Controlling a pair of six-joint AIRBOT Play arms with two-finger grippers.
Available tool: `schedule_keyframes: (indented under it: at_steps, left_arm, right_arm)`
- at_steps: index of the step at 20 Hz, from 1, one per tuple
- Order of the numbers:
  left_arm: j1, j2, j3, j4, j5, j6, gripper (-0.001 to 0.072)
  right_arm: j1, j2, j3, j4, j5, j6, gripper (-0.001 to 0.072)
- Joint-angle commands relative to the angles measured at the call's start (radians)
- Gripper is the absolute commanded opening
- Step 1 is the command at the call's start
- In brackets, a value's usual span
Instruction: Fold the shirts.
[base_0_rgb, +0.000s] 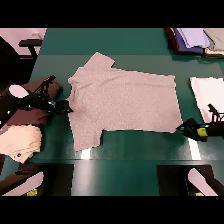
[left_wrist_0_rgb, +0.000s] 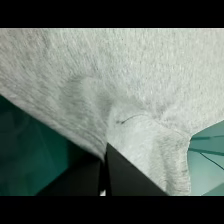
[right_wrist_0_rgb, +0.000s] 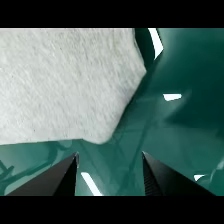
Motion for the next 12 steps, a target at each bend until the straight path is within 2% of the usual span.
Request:
schedule_keyframes:
  at_steps: [1, 2, 6, 9, 12]
  left_arm:
    - [-0.001, 0.002, 0.002, 0.000, -0.003, 0.000, 0.0021]
    - [-0.001, 0.002, 0.002, 0.000, -0.005, 0.000, 0.0022]
    - [-0.001, 0.026, 0.014, 0.003, -0.037, 0.008, 0.0021]
    - [-0.001, 0.140, 0.127, 0.046, -0.047, -0.018, 0.0021]
    - [-0.001, 0.236, 0.406, 0.098, -0.064, -0.054, 0.0021]
  right_arm:
    - [0.084, -0.097, -0.032, 0.062, -0.145, -0.001, 0.0429]
    - [0.113, -0.133, -0.031, 0.073, -0.176, -0.001, 0.0369]
    - [0.238, -0.216, 0.080, 0.067, -0.195, -0.023, 0.0031]
    - [0.287, -0.141, 0.264, 0.066, -0.150, -0.023, 0.0014]
    - [0.294, -0.015, 0.546, 0.056, -0.093, -0.023, 0.0014]
